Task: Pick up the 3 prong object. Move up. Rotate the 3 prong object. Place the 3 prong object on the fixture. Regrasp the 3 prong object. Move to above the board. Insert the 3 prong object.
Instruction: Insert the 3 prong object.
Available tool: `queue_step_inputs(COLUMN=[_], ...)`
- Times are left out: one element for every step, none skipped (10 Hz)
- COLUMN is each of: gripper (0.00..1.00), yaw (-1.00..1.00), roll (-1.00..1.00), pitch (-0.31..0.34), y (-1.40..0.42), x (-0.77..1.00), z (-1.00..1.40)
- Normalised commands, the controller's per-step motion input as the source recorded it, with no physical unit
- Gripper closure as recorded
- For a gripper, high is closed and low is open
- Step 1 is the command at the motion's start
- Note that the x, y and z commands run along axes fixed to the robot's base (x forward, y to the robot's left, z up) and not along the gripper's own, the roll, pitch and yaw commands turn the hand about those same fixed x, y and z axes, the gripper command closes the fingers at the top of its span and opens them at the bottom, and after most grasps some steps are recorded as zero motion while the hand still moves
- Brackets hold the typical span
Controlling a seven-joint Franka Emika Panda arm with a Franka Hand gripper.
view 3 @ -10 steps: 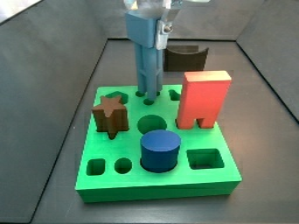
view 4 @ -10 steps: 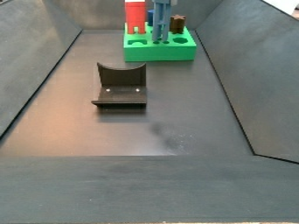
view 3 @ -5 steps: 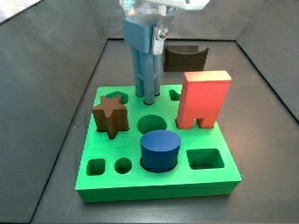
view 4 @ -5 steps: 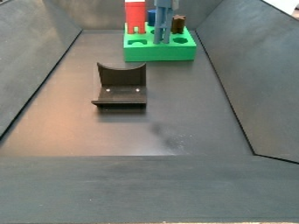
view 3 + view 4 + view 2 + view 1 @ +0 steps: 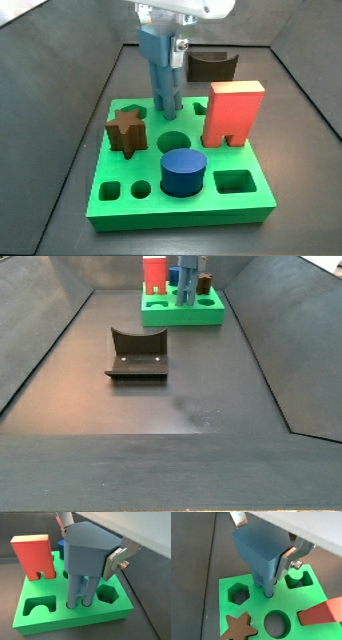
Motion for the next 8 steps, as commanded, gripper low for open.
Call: queue_step_inputs(gripper=[1.0,1.0,1.0,1.0,1.0,1.0,1.0,1.0], yaw=[-0.49,-0.47,-0.31,-0.03,0.0,0.0,0.0,0.0], roll=[0.0,0.0,0.05,0.09,0.24,0.41,0.38,0.35], pitch=[-0.019,0.0,0.0,0.004,0.111,0.243,0.23,0.196], y=[0.0,0.0,-0.01,-0.09,-0.14,-0.15,-0.2,-0.2], x=[0.09,0.0,0.0,0.0,0.15,0.32,0.31,0.37], z=[-0.14,-0.13,-0.14,-0.09,-0.17,-0.25,-0.34,-0.45])
